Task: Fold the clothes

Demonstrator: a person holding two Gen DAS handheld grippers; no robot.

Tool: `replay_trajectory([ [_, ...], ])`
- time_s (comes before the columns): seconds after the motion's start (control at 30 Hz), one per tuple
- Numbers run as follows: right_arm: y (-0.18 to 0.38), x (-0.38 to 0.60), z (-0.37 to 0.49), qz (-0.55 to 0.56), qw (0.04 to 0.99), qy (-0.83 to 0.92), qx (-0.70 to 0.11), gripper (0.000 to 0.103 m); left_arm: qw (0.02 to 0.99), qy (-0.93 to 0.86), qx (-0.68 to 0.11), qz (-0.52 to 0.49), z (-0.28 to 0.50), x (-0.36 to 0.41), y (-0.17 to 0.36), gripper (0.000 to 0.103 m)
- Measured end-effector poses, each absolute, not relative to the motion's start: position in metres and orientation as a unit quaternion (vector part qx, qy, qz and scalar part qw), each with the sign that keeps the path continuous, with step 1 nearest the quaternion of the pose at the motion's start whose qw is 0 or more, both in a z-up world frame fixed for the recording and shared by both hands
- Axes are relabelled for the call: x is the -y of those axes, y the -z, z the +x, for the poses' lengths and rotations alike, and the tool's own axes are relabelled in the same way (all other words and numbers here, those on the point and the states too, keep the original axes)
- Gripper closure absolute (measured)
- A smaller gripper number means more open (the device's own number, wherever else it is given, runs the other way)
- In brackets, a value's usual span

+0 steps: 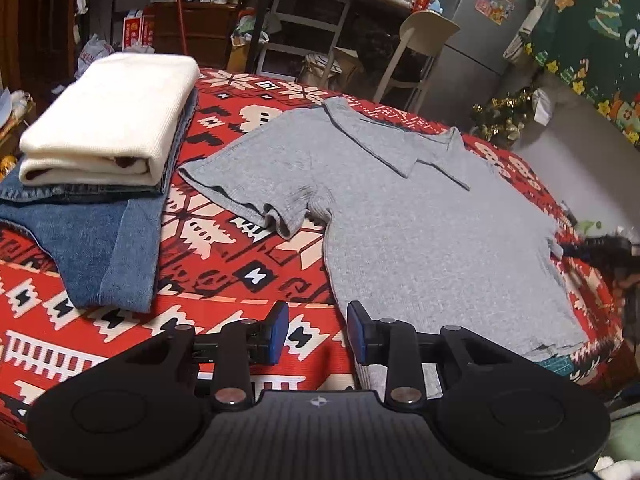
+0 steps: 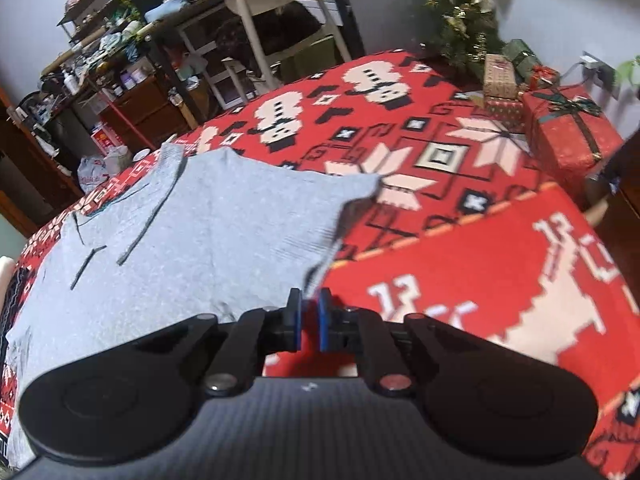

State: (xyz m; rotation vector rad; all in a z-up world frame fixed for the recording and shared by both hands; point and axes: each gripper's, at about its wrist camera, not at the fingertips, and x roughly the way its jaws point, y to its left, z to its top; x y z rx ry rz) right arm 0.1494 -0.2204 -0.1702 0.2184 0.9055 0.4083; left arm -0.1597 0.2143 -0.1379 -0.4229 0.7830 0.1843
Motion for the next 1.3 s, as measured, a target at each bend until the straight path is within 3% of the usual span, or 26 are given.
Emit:
replay_trajectory([
  [0.4, 0.159, 0.231, 0.099, 0.148, 0.866, -0.231, -0.418, 0.090, 0.868, -0.137, -0.293, -0.378, -0.113, -0.288, 0.150, 0.072],
  [0.63, 0.158, 0.232, 0.090, 0.172, 0.859, -0.243, -0.416, 0.089, 0.825, -0.178, -0.299, -0.445, -0.095, -0.317, 0.168, 0.072],
  [0.77, 0.157, 0.233, 0.089, 0.180, 0.859, -0.244, -0.412, 0.081, 0.793, -0.176, -0.300, -0.501, -0.097, -0.320, 0.177, 0.069],
  [0.87, 0.158, 0.234, 0.089, 0.185, 0.858, -0.245, -0.411, 0.080, 0.775, -0.162, -0.300, -0.532, -0.099, -0.315, 0.181, 0.067],
  [1.1, 0.162, 0.236, 0.087, 0.198, 0.855, -0.247, -0.411, 0.079, 0.768, -0.160, -0.299, -0.544, -0.097, -0.310, 0.183, 0.066],
  [1.2, 0.163, 0.239, 0.086, 0.206, 0.854, -0.246, -0.410, 0.079, 0.769, -0.167, -0.311, -0.533, -0.095, -0.308, 0.182, 0.085],
  [1.23, 0.163, 0.240, 0.085, 0.209, 0.854, -0.245, -0.409, 0.079, 0.769, -0.169, -0.317, -0.529, -0.094, -0.307, 0.183, 0.097],
  [1.3, 0.164, 0.243, 0.084, 0.213, 0.853, -0.243, -0.409, 0.079, 0.770, -0.174, -0.327, -0.520, -0.094, -0.304, 0.183, 0.099],
])
